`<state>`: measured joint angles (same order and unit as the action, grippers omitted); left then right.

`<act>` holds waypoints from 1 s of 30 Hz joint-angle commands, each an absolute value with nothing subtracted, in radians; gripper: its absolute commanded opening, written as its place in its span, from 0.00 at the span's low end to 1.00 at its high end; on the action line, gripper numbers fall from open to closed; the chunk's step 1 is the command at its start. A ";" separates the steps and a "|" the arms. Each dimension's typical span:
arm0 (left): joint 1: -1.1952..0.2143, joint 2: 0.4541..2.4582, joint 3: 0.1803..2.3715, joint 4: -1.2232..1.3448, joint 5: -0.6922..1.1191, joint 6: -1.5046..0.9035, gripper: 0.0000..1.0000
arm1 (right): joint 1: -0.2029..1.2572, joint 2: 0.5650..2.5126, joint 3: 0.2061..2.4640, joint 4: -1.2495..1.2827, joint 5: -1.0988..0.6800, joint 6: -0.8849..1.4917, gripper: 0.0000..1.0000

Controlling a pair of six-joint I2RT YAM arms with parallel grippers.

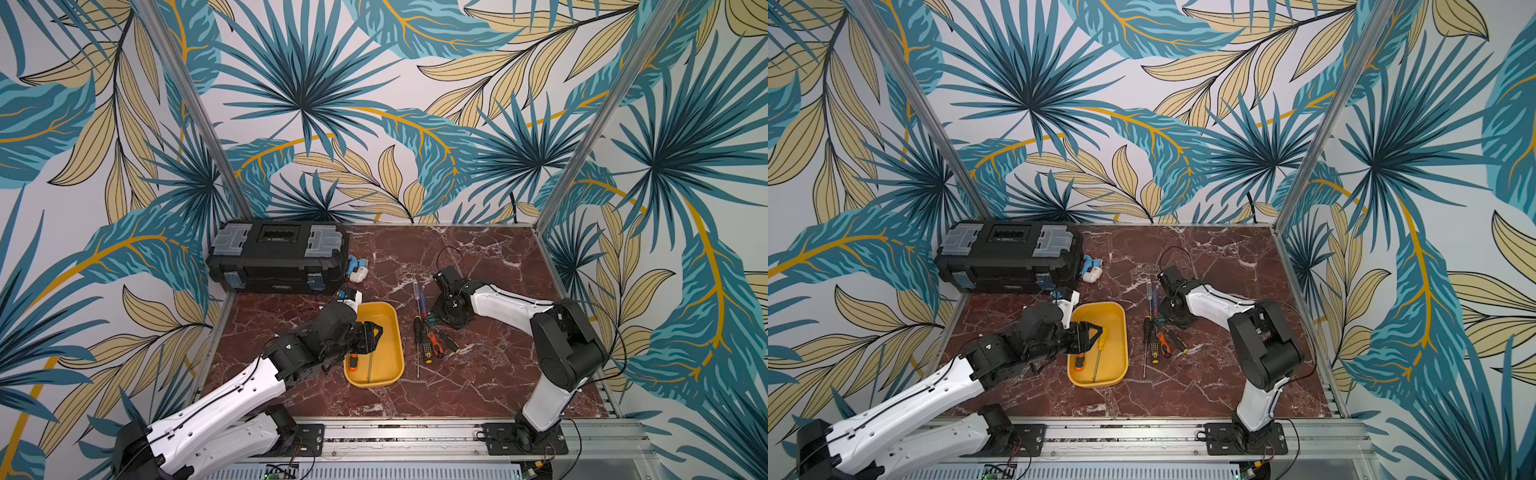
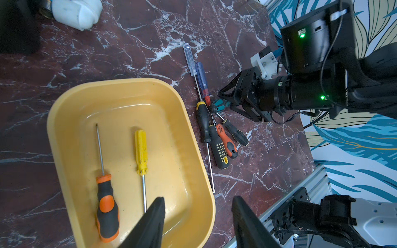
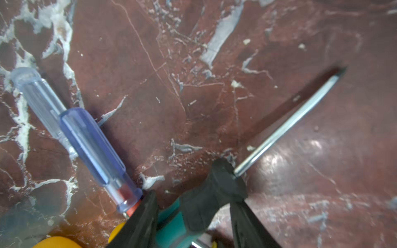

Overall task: Put the screwdriver on the desktop into the storage box
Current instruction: Pick up the screwdriver from the center of the board.

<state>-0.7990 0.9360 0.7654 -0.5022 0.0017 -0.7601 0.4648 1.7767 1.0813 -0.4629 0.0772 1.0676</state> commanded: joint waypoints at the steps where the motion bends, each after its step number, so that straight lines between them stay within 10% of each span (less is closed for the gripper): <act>1: -0.802 0.936 0.738 -0.472 0.009 -0.768 0.54 | 0.459 1.795 1.038 -0.414 0.062 1.075 0.45; 15: -0.801 0.993 0.759 -0.434 0.039 -0.793 0.53 | 0.458 1.532 0.941 -0.341 0.105 0.860 0.01; 30: -0.792 0.931 0.749 -0.099 0.176 -0.865 0.62 | 0.882 1.073 0.789 -0.148 -0.101 0.667 0.00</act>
<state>-0.7967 0.9466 0.7574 -0.2199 0.1326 -0.8463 0.8398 1.0962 0.8021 -0.2092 -0.0757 0.6945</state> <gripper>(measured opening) 0.622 0.263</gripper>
